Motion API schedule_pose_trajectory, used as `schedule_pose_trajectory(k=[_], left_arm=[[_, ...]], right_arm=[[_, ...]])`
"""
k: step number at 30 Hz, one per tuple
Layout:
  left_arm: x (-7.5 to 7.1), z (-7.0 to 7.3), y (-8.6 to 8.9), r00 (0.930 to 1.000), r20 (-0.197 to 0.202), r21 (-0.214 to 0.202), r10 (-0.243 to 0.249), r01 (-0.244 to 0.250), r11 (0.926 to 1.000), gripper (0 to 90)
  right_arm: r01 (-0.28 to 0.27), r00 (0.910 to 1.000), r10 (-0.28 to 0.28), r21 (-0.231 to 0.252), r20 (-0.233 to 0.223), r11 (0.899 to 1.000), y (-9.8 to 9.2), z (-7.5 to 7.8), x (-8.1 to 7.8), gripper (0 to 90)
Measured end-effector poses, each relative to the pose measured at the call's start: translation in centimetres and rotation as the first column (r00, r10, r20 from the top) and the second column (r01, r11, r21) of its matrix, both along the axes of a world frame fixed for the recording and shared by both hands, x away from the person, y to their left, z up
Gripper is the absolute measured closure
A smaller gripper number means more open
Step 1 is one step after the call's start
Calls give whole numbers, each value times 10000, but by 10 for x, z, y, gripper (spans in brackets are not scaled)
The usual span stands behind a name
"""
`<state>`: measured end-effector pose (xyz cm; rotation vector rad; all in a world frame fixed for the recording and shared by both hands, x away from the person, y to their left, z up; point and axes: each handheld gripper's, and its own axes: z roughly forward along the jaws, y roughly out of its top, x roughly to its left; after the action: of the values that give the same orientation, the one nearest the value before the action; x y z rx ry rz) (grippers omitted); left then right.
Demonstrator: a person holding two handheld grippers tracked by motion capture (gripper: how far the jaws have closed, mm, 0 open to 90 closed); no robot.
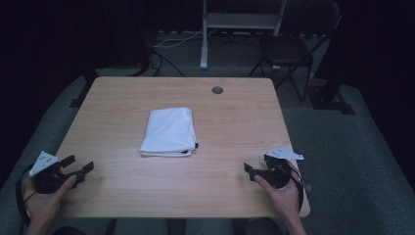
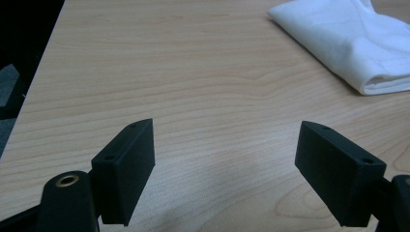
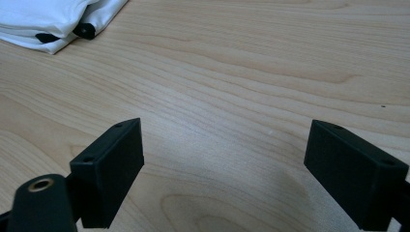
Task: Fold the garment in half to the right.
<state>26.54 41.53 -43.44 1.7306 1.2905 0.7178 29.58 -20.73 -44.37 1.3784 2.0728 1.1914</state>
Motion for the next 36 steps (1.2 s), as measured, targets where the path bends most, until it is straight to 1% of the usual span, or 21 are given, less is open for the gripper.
schedule_pose_trajectory(k=[4,7,11,15,19,21,28,33,36], left_arm=[[0,-1,-1,10000,-28,70,-75,76,9999,216],[1,-2,-1,10000,-54,44,-73,73,10000,216],[1,-3,0,9999,-151,23,-80,80,10000,216],[2,-3,-1,9997,-219,95,-122,124,9999,215],[1,-3,0,9997,-238,25,-107,108,9999,216],[1,-3,0,9997,-205,-10,-105,104,9999,215],[1,-3,-1,9997,-201,100,-128,130,9999,216],[1,-3,1,9998,-167,12,-89,89,10000,216],[1,-3,1,9998,-162,27,-93,94,10000,216]], right_arm=[[-6,10000,6,-66,-3,10000,1,0,0,132],[-19,10000,18,-92,-49,10000,1,0,0,132],[-37,10000,36,-105,-74,9999,1,0,0,133],[-69,9999,67,-160,-134,9998,2,0,1,132],[-94,9998,91,-152,-197,9998,2,-1,2,132],[-122,9998,119,-195,-187,9997,2,-1,2,132],[-165,9997,163,-161,-168,9997,3,-1,2,132],[-151,9998,149,-131,-149,9998,3,0,1,133],[-136,9998,135,-97,-173,9999,2,0,2,132]])
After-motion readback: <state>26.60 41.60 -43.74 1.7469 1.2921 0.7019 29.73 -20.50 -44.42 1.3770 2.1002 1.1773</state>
